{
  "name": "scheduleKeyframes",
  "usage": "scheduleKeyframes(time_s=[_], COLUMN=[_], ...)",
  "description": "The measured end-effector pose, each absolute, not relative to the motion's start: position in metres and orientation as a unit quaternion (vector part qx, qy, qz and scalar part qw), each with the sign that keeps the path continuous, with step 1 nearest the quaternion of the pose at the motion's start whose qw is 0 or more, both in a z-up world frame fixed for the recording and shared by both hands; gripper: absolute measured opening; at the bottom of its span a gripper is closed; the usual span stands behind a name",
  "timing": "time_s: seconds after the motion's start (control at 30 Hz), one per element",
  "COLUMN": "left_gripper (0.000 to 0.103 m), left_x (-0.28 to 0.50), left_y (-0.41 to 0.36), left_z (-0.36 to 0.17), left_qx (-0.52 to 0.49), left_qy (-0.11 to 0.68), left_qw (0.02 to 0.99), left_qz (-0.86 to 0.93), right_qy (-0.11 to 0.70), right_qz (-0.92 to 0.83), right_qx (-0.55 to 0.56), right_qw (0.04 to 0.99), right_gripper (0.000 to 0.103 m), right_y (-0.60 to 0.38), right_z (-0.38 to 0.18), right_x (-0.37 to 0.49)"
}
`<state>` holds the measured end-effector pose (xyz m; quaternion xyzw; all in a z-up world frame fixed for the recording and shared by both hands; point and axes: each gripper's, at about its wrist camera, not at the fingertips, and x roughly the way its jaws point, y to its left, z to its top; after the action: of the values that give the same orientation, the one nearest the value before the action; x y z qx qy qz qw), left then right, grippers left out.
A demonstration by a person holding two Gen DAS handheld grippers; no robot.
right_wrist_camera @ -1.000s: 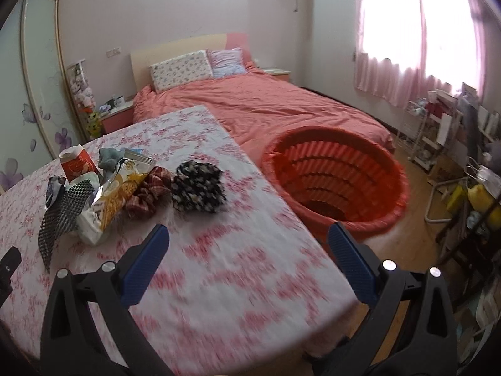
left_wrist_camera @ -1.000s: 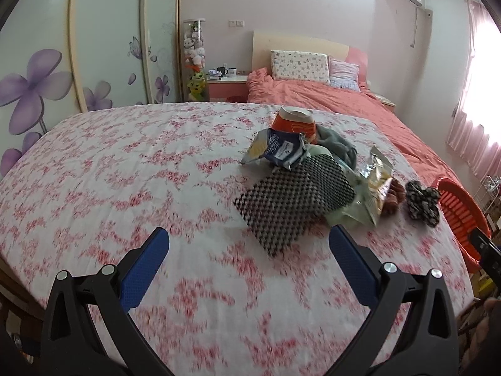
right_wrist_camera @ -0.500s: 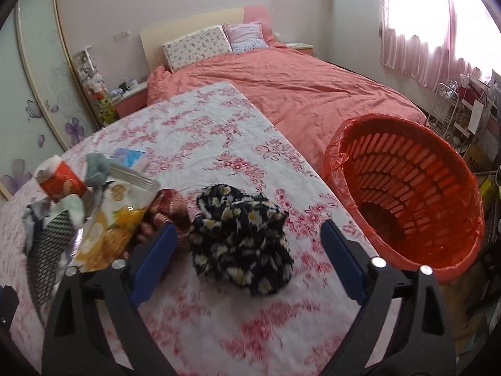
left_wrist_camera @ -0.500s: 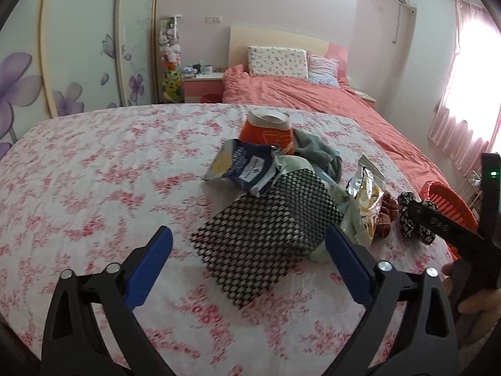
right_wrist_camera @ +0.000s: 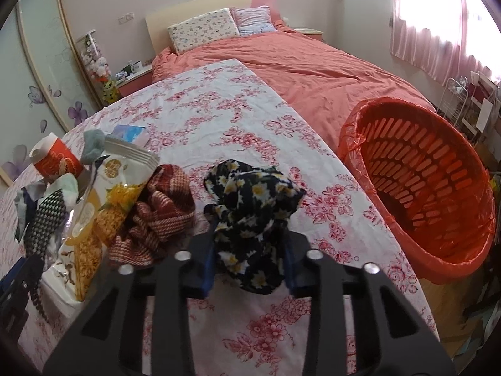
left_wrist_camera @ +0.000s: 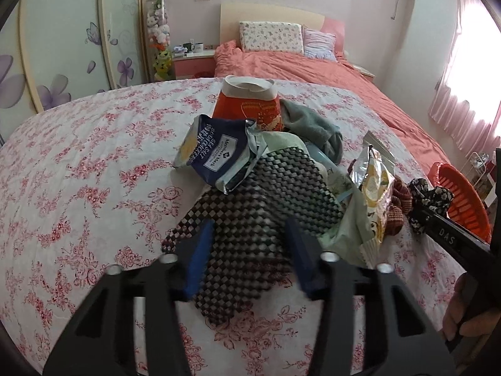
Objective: Collect trash
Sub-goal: 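Grasp the checkered cloth with the left tool while the right tool grasps the black floral scrunchie, then carry both items over the orange basket and open both tools to drop them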
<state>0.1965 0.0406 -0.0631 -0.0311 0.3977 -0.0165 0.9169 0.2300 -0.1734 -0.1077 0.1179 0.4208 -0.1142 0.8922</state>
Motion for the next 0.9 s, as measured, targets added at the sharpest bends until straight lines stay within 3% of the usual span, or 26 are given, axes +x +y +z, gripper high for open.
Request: scheduleKeyframes(time_s=[0.17, 0.27, 0.5, 0.9], left_gripper=[0.022, 0.022, 0.011, 0.009], left_x=[0.191, 0.189, 0.181, 0.171], left_y=[0.044, 0.049, 0.051, 0.046], left_z=[-0.055, -0.049, -0.03, 0.01], left_qx=[-0.028, -0.041, -0.039, -0.049], left_qy=[0.389, 0.389, 0.371, 0.348], left_qw=[0.92, 0.92, 0.927, 0.933], left_qz=[-0.021, -0.028, -0.04, -0.08], right_qy=[0.411, 0.405, 0.39, 0.36], right_qz=[-0.106, -0.102, -0.093, -0.079], right_qx=[0.119, 0.119, 0.118, 0.126], right_qw=[0.898, 0.901, 0.909, 0.921], right_gripper=[0.025, 0.025, 0.019, 0.019], right_y=[-0.173, -0.172, -0.173, -0.18], right_z=[-0.099, -0.093, -0.079, -0.045], right_x=[0.223, 0.217, 0.205, 0.18])
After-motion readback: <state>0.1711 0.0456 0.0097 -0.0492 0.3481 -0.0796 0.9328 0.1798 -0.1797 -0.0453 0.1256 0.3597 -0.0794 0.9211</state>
